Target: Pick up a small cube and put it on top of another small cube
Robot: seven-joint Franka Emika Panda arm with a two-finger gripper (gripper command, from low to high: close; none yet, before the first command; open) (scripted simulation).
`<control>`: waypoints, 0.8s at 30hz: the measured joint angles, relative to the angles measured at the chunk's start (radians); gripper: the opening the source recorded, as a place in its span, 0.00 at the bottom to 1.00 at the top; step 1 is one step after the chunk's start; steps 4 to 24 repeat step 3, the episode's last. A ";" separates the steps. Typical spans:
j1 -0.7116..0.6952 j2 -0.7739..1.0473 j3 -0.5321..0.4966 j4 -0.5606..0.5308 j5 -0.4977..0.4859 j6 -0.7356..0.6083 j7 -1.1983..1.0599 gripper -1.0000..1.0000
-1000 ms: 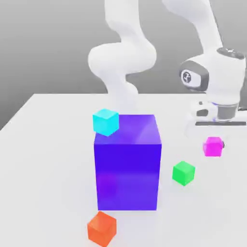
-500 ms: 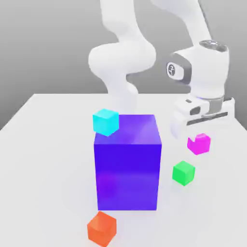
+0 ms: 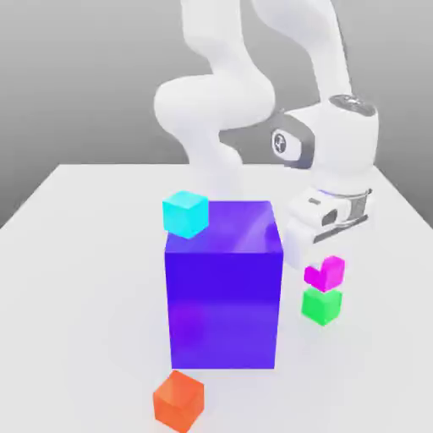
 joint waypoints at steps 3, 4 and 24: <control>-0.001 0.025 -0.002 0.000 -0.014 0.024 0.009 1.00; -0.001 0.025 -0.002 0.000 -0.014 0.024 0.009 1.00; -0.001 0.025 -0.002 0.000 -0.014 0.024 0.009 1.00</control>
